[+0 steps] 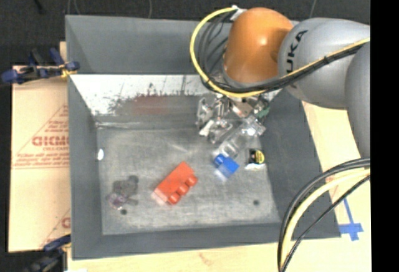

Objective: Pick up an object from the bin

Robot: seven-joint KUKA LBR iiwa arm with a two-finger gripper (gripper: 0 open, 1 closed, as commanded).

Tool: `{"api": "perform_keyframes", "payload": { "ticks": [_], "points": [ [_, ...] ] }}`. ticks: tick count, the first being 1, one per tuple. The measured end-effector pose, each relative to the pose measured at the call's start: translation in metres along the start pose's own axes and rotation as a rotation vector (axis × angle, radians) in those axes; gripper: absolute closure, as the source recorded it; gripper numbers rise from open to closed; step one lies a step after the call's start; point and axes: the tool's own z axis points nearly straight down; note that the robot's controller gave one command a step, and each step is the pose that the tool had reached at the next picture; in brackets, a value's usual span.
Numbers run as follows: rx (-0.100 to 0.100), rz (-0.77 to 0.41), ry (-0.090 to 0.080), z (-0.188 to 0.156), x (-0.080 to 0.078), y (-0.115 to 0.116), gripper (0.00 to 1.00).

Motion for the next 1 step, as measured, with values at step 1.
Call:
{"api": "perform_keyframes", "payload": {
  "ticks": [1],
  "points": [
    [0.002,0.008,0.000,-0.0613,-0.0021,-0.0029,1.00]
  ]
}}
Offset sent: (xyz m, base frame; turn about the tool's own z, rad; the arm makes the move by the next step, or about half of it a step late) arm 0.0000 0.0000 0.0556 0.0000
